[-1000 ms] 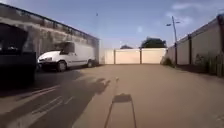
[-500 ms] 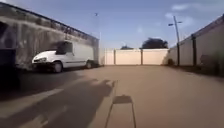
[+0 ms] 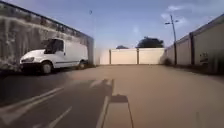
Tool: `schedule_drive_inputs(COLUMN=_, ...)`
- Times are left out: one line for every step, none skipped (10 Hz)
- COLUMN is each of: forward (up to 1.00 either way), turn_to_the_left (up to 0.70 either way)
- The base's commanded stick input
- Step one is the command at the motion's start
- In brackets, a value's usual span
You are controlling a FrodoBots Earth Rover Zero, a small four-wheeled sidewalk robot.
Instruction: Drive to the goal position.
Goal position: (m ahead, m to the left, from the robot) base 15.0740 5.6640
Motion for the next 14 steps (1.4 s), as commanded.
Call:
schedule_drive_inputs(forward=1.00, turn_to_the_left=0.00)
schedule_drive_inputs(forward=1.00, turn_to_the_left=0.00)
schedule_drive_inputs(forward=1.00, turn_to_the_left=0.00)
schedule_drive_inputs(forward=1.00, turn_to_the_left=0.00)
schedule_drive_inputs(forward=1.00, turn_to_the_left=0.00)
schedule_drive_inputs(forward=1.00, turn_to_the_left=0.00)
schedule_drive_inputs(forward=1.00, turn_to_the_left=0.00)
schedule_drive_inputs(forward=1.00, turn_to_the_left=0.00)
schedule_drive_inputs(forward=1.00, turn_to_the_left=0.00)
schedule_drive_inputs(forward=1.00, turn_to_the_left=0.00)
schedule_drive_inputs(forward=1.00, turn_to_the_left=0.00)
schedule_drive_inputs(forward=1.00, turn_to_the_left=0.00)
schedule_drive_inputs(forward=1.00, turn_to_the_left=0.00)
schedule_drive_inputs(forward=1.00, turn_to_the_left=0.00)
